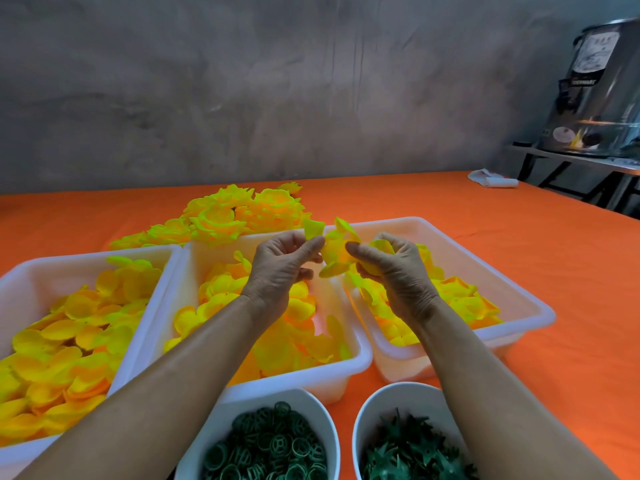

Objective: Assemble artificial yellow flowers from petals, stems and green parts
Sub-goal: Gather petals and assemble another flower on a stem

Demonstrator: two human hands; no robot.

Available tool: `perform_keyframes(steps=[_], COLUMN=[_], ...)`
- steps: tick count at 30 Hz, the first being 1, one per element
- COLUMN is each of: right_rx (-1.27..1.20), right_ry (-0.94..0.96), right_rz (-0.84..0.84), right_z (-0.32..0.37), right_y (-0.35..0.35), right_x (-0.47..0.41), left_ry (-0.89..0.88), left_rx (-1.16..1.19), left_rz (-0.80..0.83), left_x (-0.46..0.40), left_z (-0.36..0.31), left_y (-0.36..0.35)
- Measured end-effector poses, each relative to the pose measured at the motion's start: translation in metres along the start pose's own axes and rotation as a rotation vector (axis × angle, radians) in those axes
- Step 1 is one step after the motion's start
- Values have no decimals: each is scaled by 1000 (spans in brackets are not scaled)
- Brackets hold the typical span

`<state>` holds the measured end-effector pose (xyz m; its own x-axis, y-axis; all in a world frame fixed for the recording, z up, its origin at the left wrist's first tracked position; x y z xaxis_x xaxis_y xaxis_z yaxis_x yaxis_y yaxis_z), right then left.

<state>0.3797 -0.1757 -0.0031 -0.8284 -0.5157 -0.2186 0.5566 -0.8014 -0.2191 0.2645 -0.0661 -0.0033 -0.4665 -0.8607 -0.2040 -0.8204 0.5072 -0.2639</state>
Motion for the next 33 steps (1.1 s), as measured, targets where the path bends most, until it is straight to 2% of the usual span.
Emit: perform_keyframes(steps=[4, 10, 15, 18, 21, 27, 33], right_rx=[93, 102, 128, 124, 167, 219, 292], right_ry=[62, 152, 207, 183, 235, 283, 332], right_rz=[-73, -246, -494, -556, -620, -500, -417], right_z=[-3, -3, -9, -10, -6, -10, -4], right_y=[2, 4, 19, 23, 23, 19, 13], right_x=[-2, -5, -16, -17, -15, -21, -14], left_ry=[-45, -82, -104, -63, 21, 110, 116], left_rx=[-48, -33, 13, 62, 141, 151, 165], left_rz=[-59, -141, -275, -208, -110, -92, -41], left_x=[-2, -5, -11, -11, -9, -11, -8], left_z=[1, 1, 0, 1, 1, 0, -1], left_y=[1, 2, 8, 9, 4, 7, 5])
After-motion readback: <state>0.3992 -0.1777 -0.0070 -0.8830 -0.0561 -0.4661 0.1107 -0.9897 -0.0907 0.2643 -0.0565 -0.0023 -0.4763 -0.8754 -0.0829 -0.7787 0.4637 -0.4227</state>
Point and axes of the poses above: each hand's wrist, its own x-axis away from the middle knuckle, its own y-axis out of the back of the hand, z = x × y, the point moved 2 cm from there along -x, towards the middle knuckle, and after that the axes turned 14 degrees about -z, right-handed, at the moved point
